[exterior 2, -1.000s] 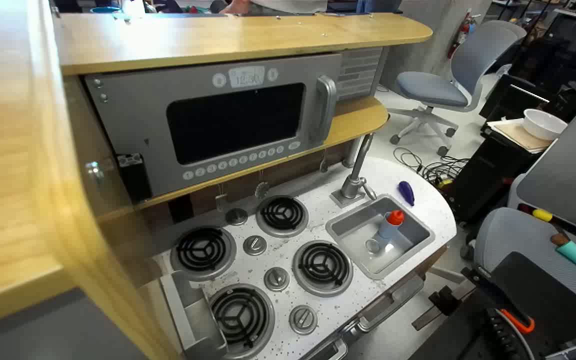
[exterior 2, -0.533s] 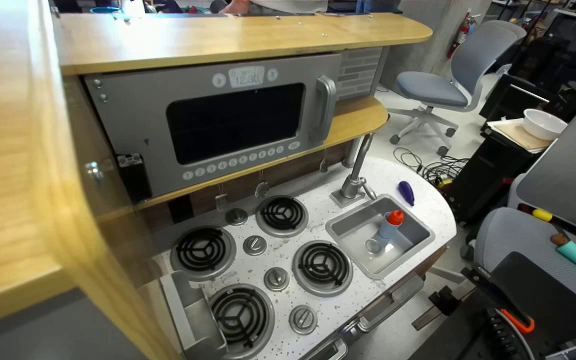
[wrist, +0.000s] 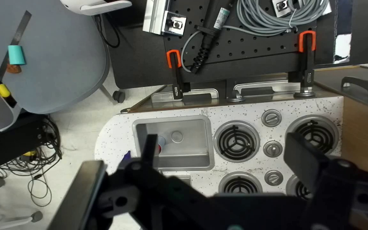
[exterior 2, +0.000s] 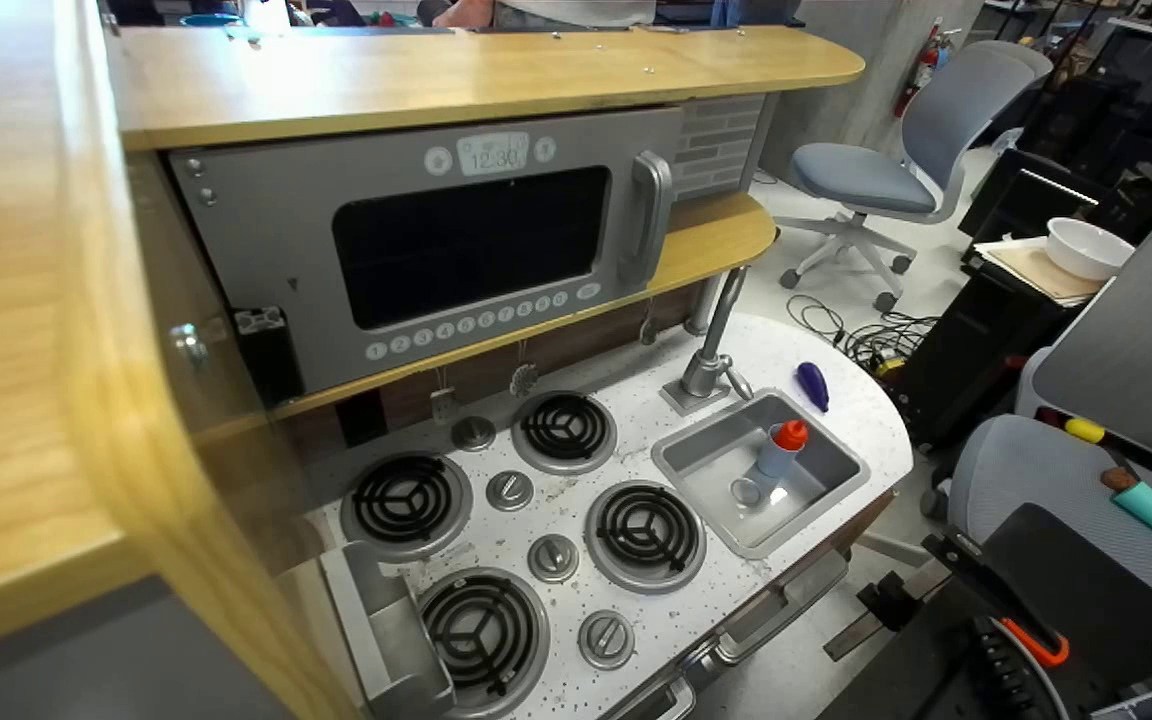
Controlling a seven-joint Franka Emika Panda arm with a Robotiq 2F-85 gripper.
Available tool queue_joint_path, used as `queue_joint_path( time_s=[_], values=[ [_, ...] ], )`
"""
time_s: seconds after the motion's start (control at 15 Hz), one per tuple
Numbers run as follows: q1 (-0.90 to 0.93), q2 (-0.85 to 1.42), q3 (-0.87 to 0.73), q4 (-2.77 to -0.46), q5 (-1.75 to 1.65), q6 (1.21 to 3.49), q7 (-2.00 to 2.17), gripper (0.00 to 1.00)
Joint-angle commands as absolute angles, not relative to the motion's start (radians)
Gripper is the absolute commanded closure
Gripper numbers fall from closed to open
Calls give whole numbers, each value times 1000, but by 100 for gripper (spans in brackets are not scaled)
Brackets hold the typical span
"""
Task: Pick up the sauce bottle from the light blue cup and put it in the sink.
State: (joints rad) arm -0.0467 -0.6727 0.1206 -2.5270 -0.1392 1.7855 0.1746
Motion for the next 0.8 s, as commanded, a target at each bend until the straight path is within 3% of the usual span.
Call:
queue_joint_path(
  time_s=[0.0, 0.53, 0.6, 0.73],
  values=[
    [-33, -671, 109, -2525, -144, 1778, 187, 0],
    [-29, -677, 102, -2538, -114, 1823, 224, 0],
    [-81, -523, 48, -2489, -168, 1933, 173, 0],
    [-101, -459, 17, -2471, -190, 2005, 154, 0]
  ],
)
